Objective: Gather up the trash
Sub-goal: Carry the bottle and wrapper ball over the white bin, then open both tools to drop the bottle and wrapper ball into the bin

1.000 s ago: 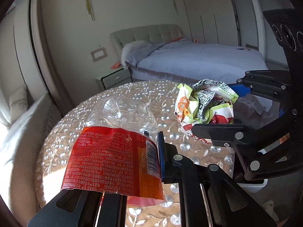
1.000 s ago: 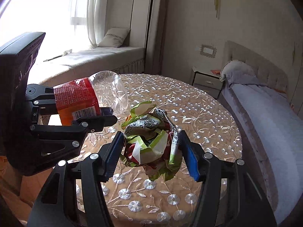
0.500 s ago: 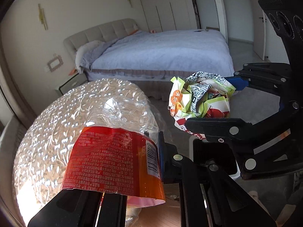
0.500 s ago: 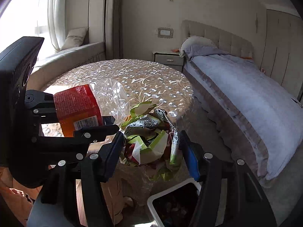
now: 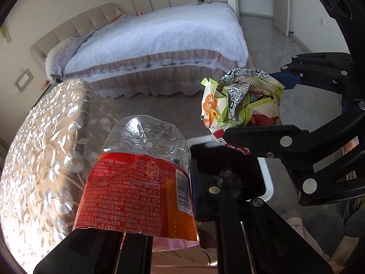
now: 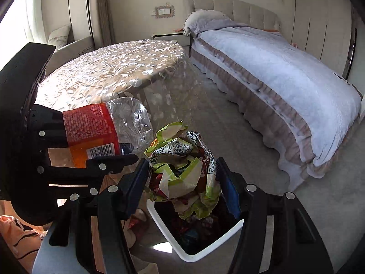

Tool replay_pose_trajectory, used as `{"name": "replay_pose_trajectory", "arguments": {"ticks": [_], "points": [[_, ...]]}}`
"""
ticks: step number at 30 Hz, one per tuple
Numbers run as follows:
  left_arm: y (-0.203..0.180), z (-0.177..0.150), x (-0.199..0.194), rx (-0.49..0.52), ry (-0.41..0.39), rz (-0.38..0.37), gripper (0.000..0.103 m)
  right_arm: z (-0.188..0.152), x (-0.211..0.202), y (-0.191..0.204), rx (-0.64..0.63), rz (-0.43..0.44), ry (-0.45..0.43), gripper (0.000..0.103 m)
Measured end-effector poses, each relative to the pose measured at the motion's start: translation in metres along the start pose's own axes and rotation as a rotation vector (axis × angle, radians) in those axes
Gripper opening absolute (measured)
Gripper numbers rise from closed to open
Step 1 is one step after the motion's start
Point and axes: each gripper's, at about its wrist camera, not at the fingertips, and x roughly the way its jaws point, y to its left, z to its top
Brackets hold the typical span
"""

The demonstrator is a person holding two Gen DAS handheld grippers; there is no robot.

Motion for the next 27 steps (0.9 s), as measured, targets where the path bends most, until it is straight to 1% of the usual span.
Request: {"name": "replay_pose_trajectory", "arguments": {"ticks": [2, 8, 10, 12, 15, 18, 20, 21, 22, 23, 24, 27], "points": [[-0.006, -0.001, 0.017, 0.013, 0.033, -0.027, 0.009, -0.009, 0.008, -0.009, 0.008, 0.006, 0.027, 0.062], [-0.02, -0.001, 0.063, 0.079, 0.124, -0.072, 0.009, -0.038, 0.039, -0.038, 0.017, 0.028, 0.114, 0.062], [-0.026, -0.004, 0.079, 0.094, 0.16, -0.09, 0.009, -0.043, 0.047, -0.043, 0.026, 0.035, 0.144, 0.062], [-0.03, -0.004, 0.097, 0.098, 0.196, -0.122, 0.009, -0.052, 0.061, -0.05, 0.027, 0.044, 0.179, 0.062], [-0.035, -0.006, 0.12, 0.095, 0.246, -0.16, 0.009, -0.066, 0.077, -0.055, 0.003, 0.043, 0.23, 0.062], [-0.046, -0.012, 0.139, 0.13, 0.287, -0.178, 0.009, -0.08, 0.092, -0.06, -0.014, 0.043, 0.288, 0.063], [-0.052, -0.014, 0.152, 0.137, 0.321, -0.21, 0.011, -0.09, 0.101, -0.065, -0.015, 0.048, 0.329, 0.064], [-0.053, -0.015, 0.159, 0.136, 0.347, -0.229, 0.015, -0.092, 0.103, -0.065, -0.018, 0.052, 0.348, 0.068], [-0.054, -0.017, 0.164, 0.132, 0.37, -0.243, 0.047, -0.095, 0.106, -0.066, -0.02, 0.053, 0.365, 0.085], [-0.054, -0.017, 0.166, 0.127, 0.371, -0.247, 0.1, -0.1, 0.106, -0.067, -0.029, 0.042, 0.37, 0.096], [-0.055, -0.019, 0.165, 0.129, 0.351, -0.247, 0.096, -0.102, 0.107, -0.067, -0.032, 0.039, 0.38, 0.098], [-0.059, -0.019, 0.164, 0.149, 0.346, -0.255, 0.098, -0.107, 0.103, -0.067, -0.028, 0.023, 0.394, 0.098]]}}
